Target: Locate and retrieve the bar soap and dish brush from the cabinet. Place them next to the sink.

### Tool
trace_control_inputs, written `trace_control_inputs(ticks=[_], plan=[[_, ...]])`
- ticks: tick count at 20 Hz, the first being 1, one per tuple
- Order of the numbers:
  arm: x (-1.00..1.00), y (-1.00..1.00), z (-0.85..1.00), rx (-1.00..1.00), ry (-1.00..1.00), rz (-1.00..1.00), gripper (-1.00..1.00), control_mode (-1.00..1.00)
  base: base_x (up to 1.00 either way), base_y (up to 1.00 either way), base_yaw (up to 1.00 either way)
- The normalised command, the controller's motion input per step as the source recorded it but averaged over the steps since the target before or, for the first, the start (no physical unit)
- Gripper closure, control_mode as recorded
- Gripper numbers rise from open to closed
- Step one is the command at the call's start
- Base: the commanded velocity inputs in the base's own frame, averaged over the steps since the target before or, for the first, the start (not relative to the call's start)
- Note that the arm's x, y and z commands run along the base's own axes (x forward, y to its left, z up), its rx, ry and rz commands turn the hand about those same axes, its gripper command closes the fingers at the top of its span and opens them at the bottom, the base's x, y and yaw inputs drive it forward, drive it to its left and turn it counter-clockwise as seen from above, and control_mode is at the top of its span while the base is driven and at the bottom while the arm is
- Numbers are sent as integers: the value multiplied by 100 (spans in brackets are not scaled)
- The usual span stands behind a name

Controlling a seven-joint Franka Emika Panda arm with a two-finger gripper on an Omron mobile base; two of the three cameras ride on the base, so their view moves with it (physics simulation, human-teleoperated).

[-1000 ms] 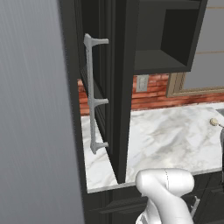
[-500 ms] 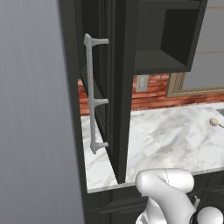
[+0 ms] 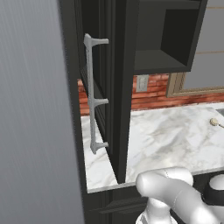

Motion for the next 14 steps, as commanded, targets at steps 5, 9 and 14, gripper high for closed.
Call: trace_control_inputs(ticks=[5, 9, 14], plan=[[28, -31, -33, 2, 0, 13, 100, -100, 0, 0, 0], [20, -25, -29, 1, 2, 11, 100, -100, 0, 0, 0], [17, -26, -31, 0, 8, 10, 100, -100, 0, 0, 0]])
